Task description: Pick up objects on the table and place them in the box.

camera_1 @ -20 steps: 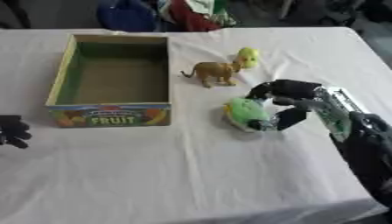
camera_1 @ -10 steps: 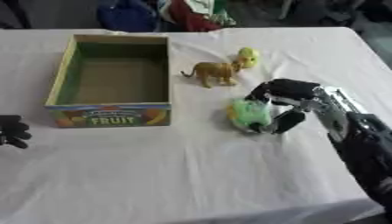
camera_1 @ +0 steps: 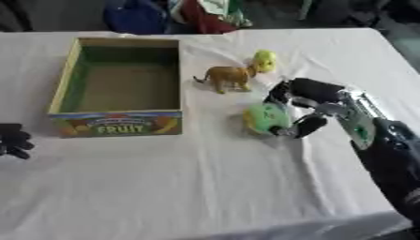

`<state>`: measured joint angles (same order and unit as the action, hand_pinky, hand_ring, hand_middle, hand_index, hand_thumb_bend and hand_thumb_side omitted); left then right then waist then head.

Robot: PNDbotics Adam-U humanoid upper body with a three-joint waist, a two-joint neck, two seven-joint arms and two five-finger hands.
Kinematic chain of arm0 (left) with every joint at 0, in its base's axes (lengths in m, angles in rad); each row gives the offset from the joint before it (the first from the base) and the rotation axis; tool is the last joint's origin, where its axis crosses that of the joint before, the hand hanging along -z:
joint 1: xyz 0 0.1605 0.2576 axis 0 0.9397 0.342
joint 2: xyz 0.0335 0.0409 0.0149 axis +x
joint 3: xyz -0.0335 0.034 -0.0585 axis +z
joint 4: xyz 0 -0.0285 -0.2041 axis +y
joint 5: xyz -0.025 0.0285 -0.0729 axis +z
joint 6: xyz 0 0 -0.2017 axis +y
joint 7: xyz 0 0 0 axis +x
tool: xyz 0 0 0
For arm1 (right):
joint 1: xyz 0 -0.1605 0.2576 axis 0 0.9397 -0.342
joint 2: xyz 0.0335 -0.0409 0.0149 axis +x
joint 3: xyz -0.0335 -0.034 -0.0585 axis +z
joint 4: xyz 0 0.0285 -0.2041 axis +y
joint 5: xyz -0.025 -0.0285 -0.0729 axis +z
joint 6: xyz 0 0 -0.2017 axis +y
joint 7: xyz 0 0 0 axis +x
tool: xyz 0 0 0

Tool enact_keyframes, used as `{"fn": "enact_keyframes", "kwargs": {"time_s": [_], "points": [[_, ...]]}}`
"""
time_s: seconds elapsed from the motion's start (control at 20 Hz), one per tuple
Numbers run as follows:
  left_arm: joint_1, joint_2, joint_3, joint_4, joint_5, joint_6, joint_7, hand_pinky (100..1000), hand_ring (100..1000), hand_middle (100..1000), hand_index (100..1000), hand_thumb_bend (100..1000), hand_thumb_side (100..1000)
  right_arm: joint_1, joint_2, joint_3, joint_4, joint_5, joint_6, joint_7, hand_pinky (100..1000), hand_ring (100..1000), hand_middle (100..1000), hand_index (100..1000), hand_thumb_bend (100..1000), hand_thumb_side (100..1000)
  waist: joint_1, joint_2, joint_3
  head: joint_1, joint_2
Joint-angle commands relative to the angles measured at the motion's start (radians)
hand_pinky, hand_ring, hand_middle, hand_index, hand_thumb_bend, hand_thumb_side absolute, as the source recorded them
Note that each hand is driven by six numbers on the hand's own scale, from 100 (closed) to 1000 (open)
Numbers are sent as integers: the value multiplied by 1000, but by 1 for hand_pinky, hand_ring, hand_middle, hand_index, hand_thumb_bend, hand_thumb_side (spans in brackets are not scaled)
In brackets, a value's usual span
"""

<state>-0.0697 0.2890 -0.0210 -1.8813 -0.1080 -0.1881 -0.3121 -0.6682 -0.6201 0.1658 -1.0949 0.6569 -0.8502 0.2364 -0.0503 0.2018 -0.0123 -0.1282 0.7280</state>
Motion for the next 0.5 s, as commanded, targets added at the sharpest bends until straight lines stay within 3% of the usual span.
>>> {"fn": "enact_keyframes", "kwargs": {"time_s": [0.05,0.25,0.5], "points": [[-3,8,1,-15,8,1,-3,597,660,655,818,353,985,-53,-62,-14,-51,-86,3,29,501,459,324,447,128,330,0,-20,0,-7,-1],[-8,11,-5,-17,14,2,-8,597,660,655,818,354,980,-145,-76,-4,-51,-164,8,74,511,465,327,450,168,366,-5,-22,5,-13,-6],[-14,14,-12,-21,24,2,-15,597,660,656,818,356,975,-252,-46,-4,-3,-205,0,132,517,468,329,453,177,363,-6,-22,18,-24,-11]]}}
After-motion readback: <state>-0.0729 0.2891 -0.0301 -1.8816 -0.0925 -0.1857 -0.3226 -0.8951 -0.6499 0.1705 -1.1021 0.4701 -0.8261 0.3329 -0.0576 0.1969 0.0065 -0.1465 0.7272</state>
